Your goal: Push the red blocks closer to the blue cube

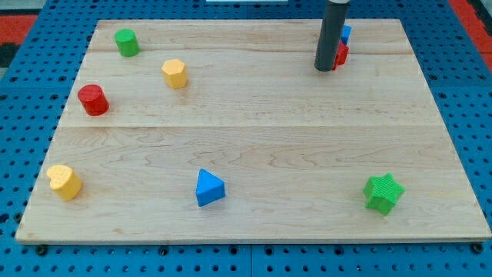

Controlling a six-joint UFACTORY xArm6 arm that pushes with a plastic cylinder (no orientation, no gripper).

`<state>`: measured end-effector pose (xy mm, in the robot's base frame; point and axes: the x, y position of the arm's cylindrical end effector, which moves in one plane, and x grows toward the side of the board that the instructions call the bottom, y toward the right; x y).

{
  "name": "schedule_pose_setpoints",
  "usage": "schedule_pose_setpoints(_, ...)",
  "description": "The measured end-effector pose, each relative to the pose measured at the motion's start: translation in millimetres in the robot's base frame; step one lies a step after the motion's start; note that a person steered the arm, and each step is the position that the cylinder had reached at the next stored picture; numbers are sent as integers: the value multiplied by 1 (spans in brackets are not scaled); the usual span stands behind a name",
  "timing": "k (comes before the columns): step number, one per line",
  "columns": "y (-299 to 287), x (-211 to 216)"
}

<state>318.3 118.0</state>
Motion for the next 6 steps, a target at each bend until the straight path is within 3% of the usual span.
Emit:
schedule_pose_setpoints(1, -66, 82)
schedule_pose_setpoints(2, -210, 136)
schedule_pose_setpoints(3, -275, 153)
schedule_pose_setpoints(5, -284, 160)
schedule_pose_setpoints(6, -352, 164)
